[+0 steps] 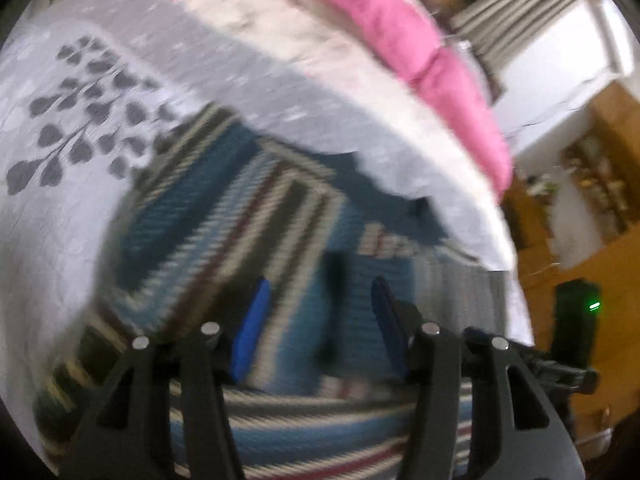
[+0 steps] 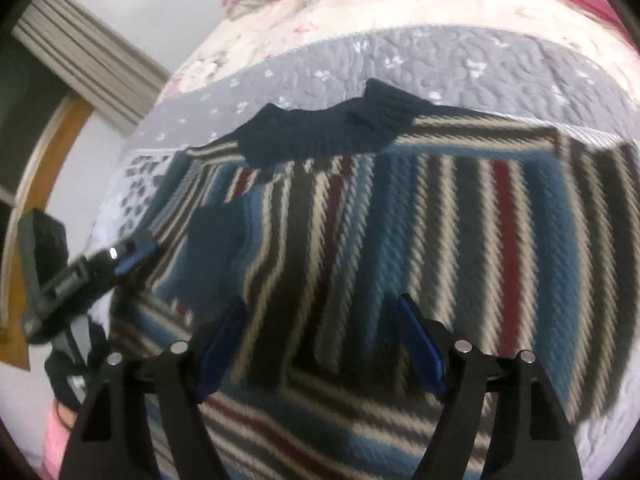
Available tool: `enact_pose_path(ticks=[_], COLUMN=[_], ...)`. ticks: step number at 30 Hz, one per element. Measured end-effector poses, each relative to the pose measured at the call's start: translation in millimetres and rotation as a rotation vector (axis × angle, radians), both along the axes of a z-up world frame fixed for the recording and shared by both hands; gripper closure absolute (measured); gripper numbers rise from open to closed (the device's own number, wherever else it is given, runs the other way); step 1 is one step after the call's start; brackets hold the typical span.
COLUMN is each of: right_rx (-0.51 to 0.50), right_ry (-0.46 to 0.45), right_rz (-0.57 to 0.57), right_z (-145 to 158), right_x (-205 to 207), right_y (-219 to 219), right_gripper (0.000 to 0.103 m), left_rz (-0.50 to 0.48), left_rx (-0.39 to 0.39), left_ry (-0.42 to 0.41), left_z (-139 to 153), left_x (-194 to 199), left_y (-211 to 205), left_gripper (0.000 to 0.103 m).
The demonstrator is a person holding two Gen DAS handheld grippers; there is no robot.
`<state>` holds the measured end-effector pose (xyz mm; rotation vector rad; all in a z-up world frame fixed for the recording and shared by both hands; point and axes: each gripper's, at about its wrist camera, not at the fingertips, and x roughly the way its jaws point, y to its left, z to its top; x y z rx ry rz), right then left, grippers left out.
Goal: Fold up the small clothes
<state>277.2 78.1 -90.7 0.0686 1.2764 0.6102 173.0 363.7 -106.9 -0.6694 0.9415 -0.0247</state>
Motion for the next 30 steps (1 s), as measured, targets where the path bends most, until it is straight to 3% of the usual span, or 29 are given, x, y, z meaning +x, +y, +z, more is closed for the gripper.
enact_pose_path(ticks=[3,4,5,7,8,13,17,22,25,27,30], right_rx=[-0.059,-0.060,-0.052,0.002,0.008,-0.061,-0.111,-0.055,-0.149,-0.255,-0.295], right_ry=[0.025,0.017,0.008,-0.011,-0.020,-0.051,-0.176,-0.209,-0.229,-0.239,-0.238], right_rz=[-0.010,-0.004,0.007,0.017,0.006,0.002,0.043,0.256,0.361,0.362,0.334], right_z=[-16.3,-16.8,-15.1,-8.2,-7.0,-13.7,16.3,36.7,19.4,0.6,-14.4], right_x=[11.4,11.7,10.5,8.3,9.1,9.5,-9.0,-44.6,-62.8,-64.4,-57.7], right_y=[17.4,19.6,20.0,13.8,8.8,1.2,12.4,69.1,105.6,118.4,111.5], right_gripper=[0.040,0.050,0.068,0.087,0.089,0.086,0.064,0.046,0.035,0.036,0.058], left_rz=[0.004,0.002,0.001,-0.009,-0.007,0.004,-0.013,-0.027,-0.034,-0.037,-0.034], left_rx=[-0.018,-0.020,-0.018,-0.016,-0.016,-0.036,-0.026,-0.020,-0.022,-0.024,-0.028], left_ry=[0.039,0.050,0.056,0.051,0.049,0.046,0.047,0.043,0.051,0.057,0.063], left_z=[-17.1,-22.9,-27.5,-31.1,-30.7,-24.1,-15.5,-3.8,-5.4,-8.7,-13.2], left_x=[6.4,8.1,7.6,6.9,5.9,-2.3,-5.3,-7.7,-8.2,-8.8,-9.0], left_y=[7.7,10.0,11.9,13.9,16.1,20.4,18.8,18.7,19.8,19.5,18.8], left_gripper=[0.053,0.055,0.058,0.061,0.062,0.064,0.056,0.049,0.049,0.049,0.049])
